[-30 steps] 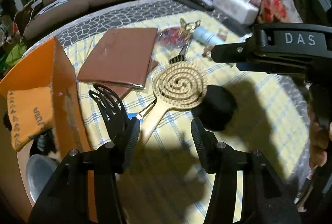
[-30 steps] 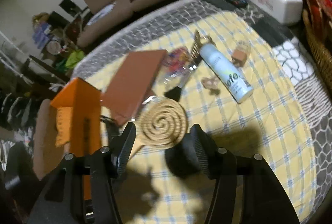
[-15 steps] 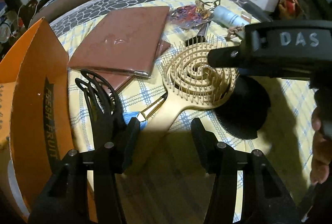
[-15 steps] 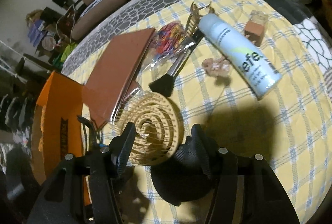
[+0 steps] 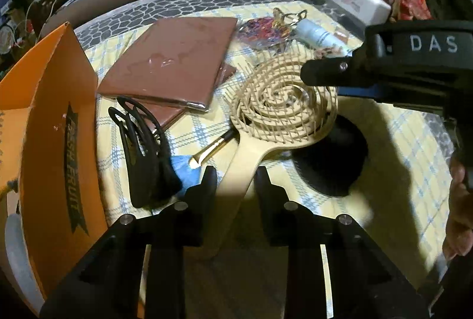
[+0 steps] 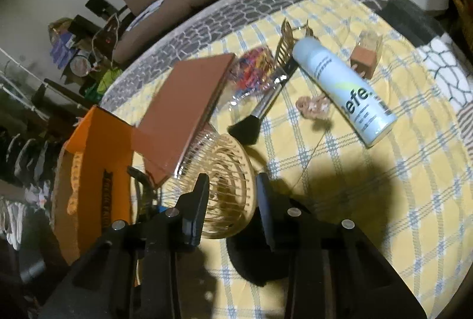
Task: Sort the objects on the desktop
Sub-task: 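Lift the hairbrush with the left gripper while the right gripper grasps its head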
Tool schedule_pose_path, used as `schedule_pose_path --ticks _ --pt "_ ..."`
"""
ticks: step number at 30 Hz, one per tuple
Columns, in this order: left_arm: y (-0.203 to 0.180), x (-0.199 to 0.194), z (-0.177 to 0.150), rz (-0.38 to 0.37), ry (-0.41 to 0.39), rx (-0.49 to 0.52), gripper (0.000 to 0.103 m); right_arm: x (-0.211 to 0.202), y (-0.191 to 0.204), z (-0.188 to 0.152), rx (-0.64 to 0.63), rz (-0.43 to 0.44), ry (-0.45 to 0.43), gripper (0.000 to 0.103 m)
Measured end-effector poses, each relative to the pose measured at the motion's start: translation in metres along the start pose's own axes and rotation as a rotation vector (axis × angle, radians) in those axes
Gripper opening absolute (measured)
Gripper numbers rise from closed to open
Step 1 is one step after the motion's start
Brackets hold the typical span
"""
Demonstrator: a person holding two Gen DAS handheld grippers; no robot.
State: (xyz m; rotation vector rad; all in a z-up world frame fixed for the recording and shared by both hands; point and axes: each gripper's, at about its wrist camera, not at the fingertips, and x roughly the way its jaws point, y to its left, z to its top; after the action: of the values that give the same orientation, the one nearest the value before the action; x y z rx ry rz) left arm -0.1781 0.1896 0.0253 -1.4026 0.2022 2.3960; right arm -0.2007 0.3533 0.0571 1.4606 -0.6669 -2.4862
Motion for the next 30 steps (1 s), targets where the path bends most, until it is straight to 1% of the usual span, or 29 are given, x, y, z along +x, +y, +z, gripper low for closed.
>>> schedule_pose_path --ticks 2,4,6,9,10,11,12,13,14,15,17,18,19,20,22,24,25,27,28,29,30 --pt "-0.002 -0.005 -0.003 -0.028 0.002 -0.016 0.021 -0.006 0.004 0.0 -0.009 0.0 -0.009 0.03" --pt "-0.004 -0.007 -0.007 -0.062 0.014 -0.03 0.021 -0.011 0.006 -0.002 -0.021 -0.015 0.0 0.029" --pt "-0.008 -0.008 -0.011 -0.067 0.014 -0.026 0.021 -0.011 0.002 -0.004 -0.01 -0.018 0.014 0.029" --pt "-0.012 -0.008 -0.015 -0.074 0.021 -0.004 0.022 -0.007 -0.014 -0.008 0.045 -0.011 0.054 0.033" --pt "-0.013 -0.007 -0.016 -0.079 0.024 -0.002 0.025 -0.004 -0.02 -0.009 0.071 -0.007 0.066 0.036" --pt "-0.011 -0.006 -0.016 -0.082 0.031 -0.012 0.026 -0.002 -0.027 -0.011 0.094 -0.008 0.077 0.037" --pt "-0.01 -0.005 -0.017 -0.084 0.036 -0.022 0.031 -0.001 -0.032 -0.012 0.11 -0.016 0.084 0.037" --pt "-0.006 -0.001 -0.017 -0.074 0.04 -0.038 0.041 0.0 -0.037 -0.012 0.125 -0.018 0.083 0.04" --pt "-0.005 0.001 -0.018 -0.072 0.042 -0.04 0.044 0.0 -0.042 -0.012 0.14 -0.013 0.079 0.05" --pt "-0.005 0.002 -0.019 -0.075 0.035 -0.035 0.044 0.0 -0.044 -0.012 0.15 -0.009 0.077 0.053" --pt "-0.01 0.002 -0.018 -0.06 0.029 0.001 0.043 0.003 -0.045 -0.011 0.147 0.003 0.084 0.055" --pt "-0.013 0.002 -0.018 -0.064 0.028 0.01 0.042 0.005 -0.043 -0.011 0.138 0.005 0.088 0.055" --pt "-0.014 0.002 -0.018 -0.078 0.026 0.014 0.027 0.007 -0.04 -0.012 0.122 -0.001 0.087 0.055" --pt "-0.016 0.001 -0.018 -0.083 0.024 0.018 0.026 0.008 -0.036 -0.012 0.102 -0.005 0.085 0.055" --pt "-0.02 0.001 -0.018 -0.092 0.025 0.023 0.021 0.01 -0.027 -0.012 0.064 -0.002 0.088 0.046" --pt "-0.019 -0.002 -0.018 -0.128 0.024 0.003 0.019 0.007 -0.016 -0.012 0.008 -0.028 0.071 0.042" --pt "-0.019 -0.004 -0.018 -0.145 0.022 -0.011 0.018 0.005 -0.013 -0.012 -0.007 -0.028 0.065 0.038" --pt "-0.018 -0.01 -0.017 -0.168 0.012 -0.028 0.017 0.0 -0.008 -0.012 -0.016 -0.008 0.059 0.03" --pt "-0.018 -0.015 -0.016 -0.172 -0.003 -0.033 0.017 -0.003 -0.005 -0.012 -0.021 0.004 0.056 0.021" --pt "-0.018 -0.019 -0.015 -0.182 -0.015 -0.034 0.017 -0.006 -0.002 -0.012 -0.027 0.015 0.052 0.016" --pt "-0.017 -0.025 -0.013 -0.196 -0.027 -0.035 0.017 -0.009 0.001 -0.012 -0.032 0.023 0.046 0.016"
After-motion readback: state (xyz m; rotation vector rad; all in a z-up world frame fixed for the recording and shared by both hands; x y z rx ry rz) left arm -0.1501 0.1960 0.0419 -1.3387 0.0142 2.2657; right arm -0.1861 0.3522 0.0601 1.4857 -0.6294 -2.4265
